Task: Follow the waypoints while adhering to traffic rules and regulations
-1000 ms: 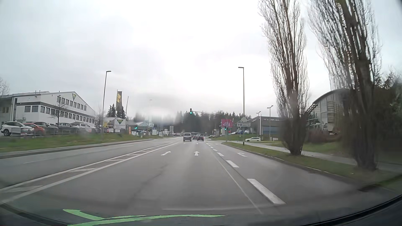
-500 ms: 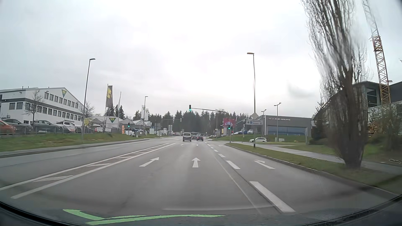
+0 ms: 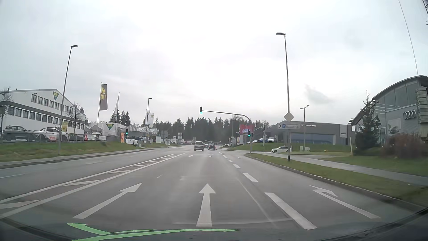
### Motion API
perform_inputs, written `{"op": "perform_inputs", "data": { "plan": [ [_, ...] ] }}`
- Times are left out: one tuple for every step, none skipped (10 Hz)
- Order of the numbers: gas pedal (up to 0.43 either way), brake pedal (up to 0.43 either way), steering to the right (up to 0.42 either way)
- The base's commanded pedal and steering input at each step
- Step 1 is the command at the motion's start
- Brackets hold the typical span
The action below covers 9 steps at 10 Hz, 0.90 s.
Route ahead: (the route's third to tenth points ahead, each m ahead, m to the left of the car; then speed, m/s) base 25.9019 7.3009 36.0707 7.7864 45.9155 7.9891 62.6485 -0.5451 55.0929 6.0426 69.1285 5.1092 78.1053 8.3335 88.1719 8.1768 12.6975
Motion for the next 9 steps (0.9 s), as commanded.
{"op": "perform_inputs", "data": {
  "plan": [
    [0.079,0.0,0.001],
    [0.079,0.0,0.0],
    [0.079,0.0,0.001],
    [0.087,0.0,0.001],
    [0.118,0.0,0.001],
    [0.118,0.0,0.0],
    [0.13,0.0,0.001],
    [0.138,0.0,0.001],
    [0.138,0.0,0.001]
  ]
}}
